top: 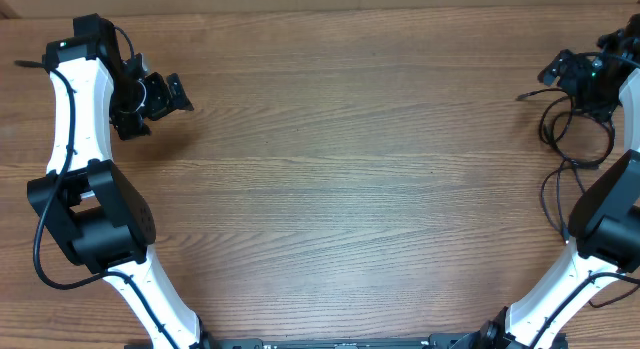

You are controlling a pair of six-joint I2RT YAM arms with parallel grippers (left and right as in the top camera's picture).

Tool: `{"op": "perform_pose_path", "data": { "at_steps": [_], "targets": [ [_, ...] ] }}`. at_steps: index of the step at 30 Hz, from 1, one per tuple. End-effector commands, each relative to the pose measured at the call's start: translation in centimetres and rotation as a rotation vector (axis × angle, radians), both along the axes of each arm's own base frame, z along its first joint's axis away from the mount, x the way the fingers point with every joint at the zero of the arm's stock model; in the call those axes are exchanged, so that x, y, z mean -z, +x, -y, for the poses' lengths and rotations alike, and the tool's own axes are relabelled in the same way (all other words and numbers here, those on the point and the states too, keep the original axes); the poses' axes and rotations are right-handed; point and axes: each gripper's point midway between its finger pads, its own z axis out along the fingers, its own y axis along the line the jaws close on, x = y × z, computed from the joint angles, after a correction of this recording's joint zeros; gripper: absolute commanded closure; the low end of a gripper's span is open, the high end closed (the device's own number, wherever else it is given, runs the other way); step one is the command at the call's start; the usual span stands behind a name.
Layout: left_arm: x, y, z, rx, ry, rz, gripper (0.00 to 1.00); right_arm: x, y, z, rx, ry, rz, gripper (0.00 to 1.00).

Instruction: Untangle cables

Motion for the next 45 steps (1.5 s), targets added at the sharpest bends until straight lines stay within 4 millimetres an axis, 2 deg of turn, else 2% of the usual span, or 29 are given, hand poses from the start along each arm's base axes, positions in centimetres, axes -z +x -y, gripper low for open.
{"op": "perform_pose_path", "data": {
  "at_steps": [1,4,7,10,14,18,22,45],
  "targets": [
    [-0.6,0.4,0.1,0.025,0.013,0.023,0.00,-1.2,2.0,2.2,0.093,-0.072,0.091,0.00],
    [-0.6,0.4,0.1,0.025,0.013,0.023,0.00,-2.4,3.9,1.8,0.065,-0.073,0.180,0.00],
    [-0.6,0.4,0.1,0.025,0.013,0.023,0.00,-3.1,5.2,-1.2,-0.026,0.033,0.240,0.00],
    [-0.6,0.4,0.1,0.025,0.013,0.023,0.00,-3.0,5.3,-5.0,-0.198,0.085,0.245,0.00],
    [-0.6,0.4,0.1,0.025,0.013,0.023,0.00,-1.8,4.3,-7.6,-0.309,0.063,0.171,0.00],
    [-0.6,0.4,0.1,0.025,0.013,0.023,0.00,0.0,2.0,-7.2,-0.275,-0.005,0.016,0.00],
    [-0.6,0.4,0.1,0.025,0.013,0.023,0.00,0.8,0.1,-7.7,-0.271,0.026,-0.063,0.00],
    [-0.6,0.4,0.1,0.025,0.013,0.023,0.00,0.9,0.1,-7.7,-0.271,0.027,-0.067,0.00]
  ]
}}
